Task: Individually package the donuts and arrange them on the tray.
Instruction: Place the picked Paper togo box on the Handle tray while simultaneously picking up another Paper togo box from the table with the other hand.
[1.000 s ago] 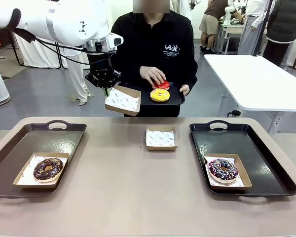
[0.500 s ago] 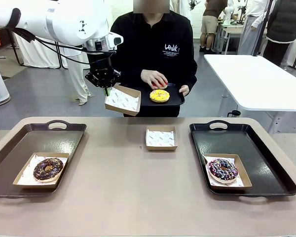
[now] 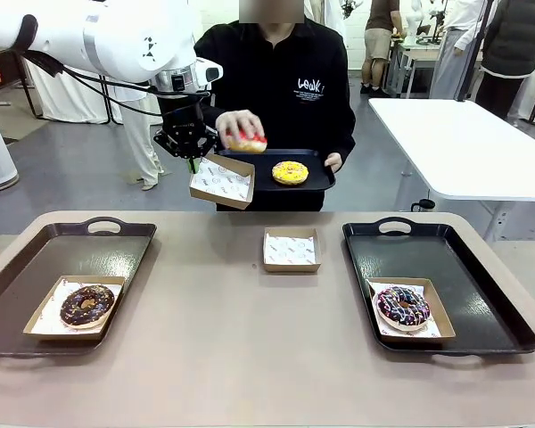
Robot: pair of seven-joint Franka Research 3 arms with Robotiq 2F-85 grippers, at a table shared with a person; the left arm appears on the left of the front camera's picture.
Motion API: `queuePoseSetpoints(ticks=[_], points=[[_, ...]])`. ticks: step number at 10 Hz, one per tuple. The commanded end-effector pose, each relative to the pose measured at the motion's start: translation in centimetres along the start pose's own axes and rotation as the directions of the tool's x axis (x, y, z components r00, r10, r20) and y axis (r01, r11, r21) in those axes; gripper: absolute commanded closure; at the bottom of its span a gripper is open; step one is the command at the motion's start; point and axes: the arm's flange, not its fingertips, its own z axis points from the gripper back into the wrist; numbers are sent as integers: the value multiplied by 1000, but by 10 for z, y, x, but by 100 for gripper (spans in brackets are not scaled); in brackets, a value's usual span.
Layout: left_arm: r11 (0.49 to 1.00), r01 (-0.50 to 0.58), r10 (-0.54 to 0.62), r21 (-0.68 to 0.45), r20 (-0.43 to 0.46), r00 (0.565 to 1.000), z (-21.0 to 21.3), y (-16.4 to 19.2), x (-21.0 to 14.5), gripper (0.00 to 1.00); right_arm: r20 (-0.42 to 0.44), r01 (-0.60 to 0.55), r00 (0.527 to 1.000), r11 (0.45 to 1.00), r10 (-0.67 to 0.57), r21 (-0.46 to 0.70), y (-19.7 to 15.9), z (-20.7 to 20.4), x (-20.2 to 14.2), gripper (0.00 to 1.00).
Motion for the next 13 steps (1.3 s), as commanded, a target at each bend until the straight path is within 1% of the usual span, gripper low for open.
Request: queuePoseSetpoints(ticks=[1,13], points=[[1000,0,0,-4,4,1000,2,2,-3,100,0,12,1000,1000,-12,16,-1,-1,0,0],[1000,0,0,-4,4,1000,2,2,-3,100,0,12,1000,1000,-12,16,-1,-1,0,0]])
